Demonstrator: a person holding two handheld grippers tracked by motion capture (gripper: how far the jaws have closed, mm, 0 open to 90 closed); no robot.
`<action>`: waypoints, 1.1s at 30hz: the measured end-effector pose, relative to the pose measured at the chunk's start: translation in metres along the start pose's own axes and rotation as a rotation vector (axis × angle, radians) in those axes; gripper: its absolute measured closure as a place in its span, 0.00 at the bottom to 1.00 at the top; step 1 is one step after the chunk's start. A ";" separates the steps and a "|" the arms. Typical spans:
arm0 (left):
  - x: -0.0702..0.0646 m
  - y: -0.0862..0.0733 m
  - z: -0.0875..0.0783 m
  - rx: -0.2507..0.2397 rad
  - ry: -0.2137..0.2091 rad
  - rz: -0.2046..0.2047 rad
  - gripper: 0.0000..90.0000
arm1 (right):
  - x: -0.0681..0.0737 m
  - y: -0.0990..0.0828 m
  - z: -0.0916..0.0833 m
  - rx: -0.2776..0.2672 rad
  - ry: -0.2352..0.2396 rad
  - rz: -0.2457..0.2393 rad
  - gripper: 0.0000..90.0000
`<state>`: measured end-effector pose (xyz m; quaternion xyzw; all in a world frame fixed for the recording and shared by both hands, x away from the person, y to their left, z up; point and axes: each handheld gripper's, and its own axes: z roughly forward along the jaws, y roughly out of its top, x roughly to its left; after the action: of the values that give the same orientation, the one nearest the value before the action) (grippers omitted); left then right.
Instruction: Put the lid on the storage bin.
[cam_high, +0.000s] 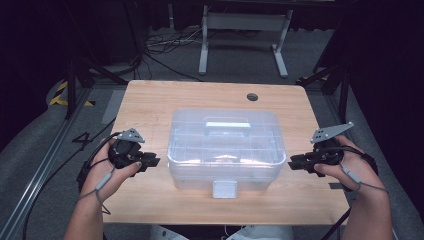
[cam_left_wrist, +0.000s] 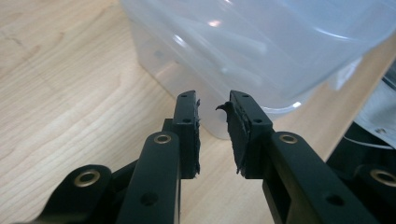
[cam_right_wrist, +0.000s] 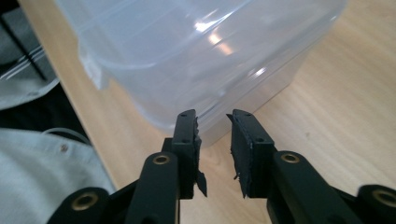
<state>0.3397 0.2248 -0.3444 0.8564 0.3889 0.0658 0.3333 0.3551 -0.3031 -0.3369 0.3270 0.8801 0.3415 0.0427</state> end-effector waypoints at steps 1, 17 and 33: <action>0.002 -0.001 0.000 -0.009 0.004 -0.007 0.82 | -0.002 0.000 0.000 -0.016 -0.019 0.006 0.76; 0.028 -0.022 0.003 -0.132 0.140 -0.094 0.71 | -0.043 0.003 0.006 -0.215 -0.216 0.074 0.58; 0.057 -0.025 0.041 -0.106 0.159 -0.088 0.49 | -0.091 -0.028 0.037 -0.243 -0.306 0.130 0.48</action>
<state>0.3791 0.2559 -0.3997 0.8116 0.4473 0.1395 0.3488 0.4215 -0.3525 -0.3961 0.4237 0.7927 0.3936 0.1928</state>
